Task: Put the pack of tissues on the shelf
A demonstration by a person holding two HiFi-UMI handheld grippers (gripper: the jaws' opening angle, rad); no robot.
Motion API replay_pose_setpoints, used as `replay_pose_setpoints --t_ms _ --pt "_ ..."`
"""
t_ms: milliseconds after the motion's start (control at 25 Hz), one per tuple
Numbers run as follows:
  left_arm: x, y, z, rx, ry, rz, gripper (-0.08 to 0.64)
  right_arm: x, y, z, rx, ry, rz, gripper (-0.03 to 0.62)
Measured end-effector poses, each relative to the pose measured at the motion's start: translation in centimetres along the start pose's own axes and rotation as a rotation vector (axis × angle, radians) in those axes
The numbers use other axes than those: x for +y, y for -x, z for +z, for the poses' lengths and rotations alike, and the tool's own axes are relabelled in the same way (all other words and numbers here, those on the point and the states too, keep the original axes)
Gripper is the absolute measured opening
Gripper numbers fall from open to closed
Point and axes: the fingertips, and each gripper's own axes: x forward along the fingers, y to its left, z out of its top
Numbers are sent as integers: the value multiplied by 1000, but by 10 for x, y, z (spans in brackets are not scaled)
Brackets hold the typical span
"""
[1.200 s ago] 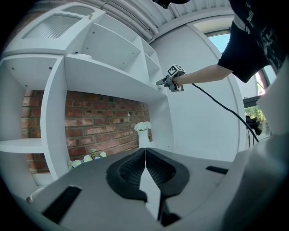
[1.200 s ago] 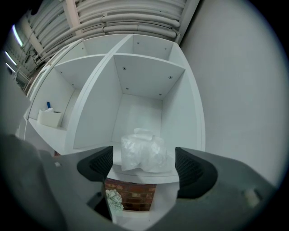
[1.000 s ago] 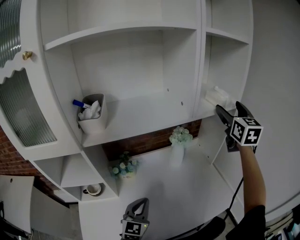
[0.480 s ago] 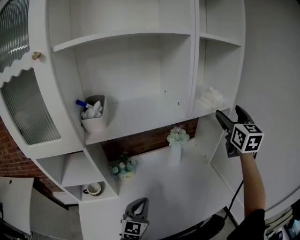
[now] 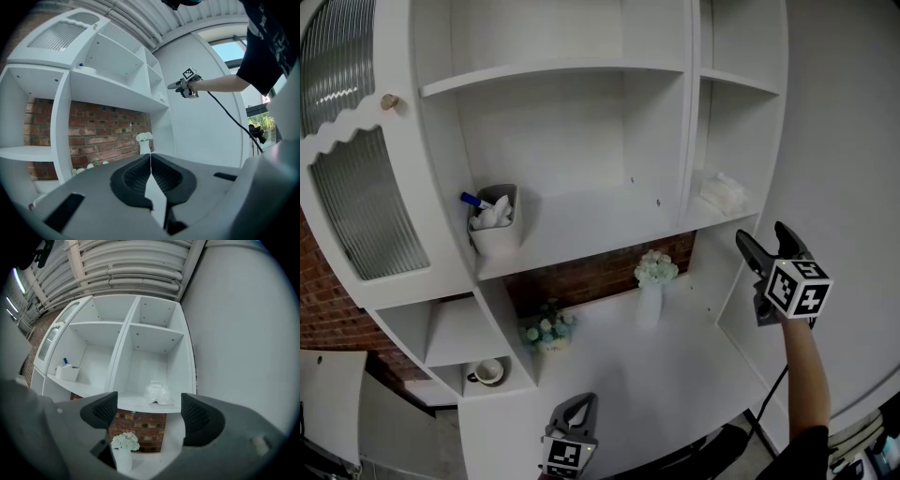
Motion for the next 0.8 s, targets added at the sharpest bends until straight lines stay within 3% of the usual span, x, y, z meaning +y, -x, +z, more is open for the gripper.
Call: replay_pose_setpoints --t_ms 440,640,800 --pt "-5 11 -5 -18 14 -16 11 27 40 -17 -5 28 3 387" --pt "-3 16 -8 -14 29 -14 11 35 56 -40 21 -21 2 367" --pt "-5 18 -3 -28 91 -16 11 38 70 -59 23 -38 -35 321"
